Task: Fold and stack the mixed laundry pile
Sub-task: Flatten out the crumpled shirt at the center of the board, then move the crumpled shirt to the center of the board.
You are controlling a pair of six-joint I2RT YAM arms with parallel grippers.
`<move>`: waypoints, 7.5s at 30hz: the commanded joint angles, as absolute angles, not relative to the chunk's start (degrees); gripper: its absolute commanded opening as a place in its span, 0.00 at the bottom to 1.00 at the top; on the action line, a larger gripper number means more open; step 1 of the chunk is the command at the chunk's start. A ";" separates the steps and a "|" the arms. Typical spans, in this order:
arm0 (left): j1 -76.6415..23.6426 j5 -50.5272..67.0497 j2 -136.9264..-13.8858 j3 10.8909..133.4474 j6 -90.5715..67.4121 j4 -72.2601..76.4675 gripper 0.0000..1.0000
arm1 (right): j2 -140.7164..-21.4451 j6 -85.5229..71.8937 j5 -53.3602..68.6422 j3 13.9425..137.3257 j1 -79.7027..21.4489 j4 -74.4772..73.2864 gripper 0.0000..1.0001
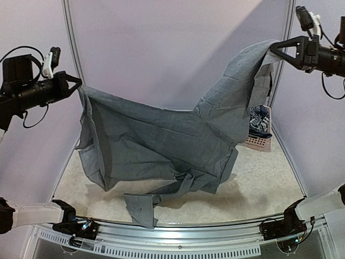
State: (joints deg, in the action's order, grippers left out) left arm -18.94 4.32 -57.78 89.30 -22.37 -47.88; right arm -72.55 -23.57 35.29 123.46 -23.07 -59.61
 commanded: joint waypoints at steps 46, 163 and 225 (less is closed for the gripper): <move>-9.58 9.30 -113.71 98.92 -30.07 -41.09 0.00 | -129.81 -15.66 11.74 139.25 -16.27 -26.09 0.99; -28.29 8.35 -102.09 63.17 -34.36 -39.01 0.58 | -106.28 -21.47 15.50 75.99 -16.79 -54.53 0.18; -59.33 14.33 -99.13 66.86 -9.00 -42.00 0.63 | -68.71 -45.26 31.70 23.61 -32.28 -24.50 0.67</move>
State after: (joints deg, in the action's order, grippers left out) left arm -58.22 13.41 -97.86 65.54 -9.45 -42.63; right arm -67.83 -44.56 31.46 25.04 -30.41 -25.67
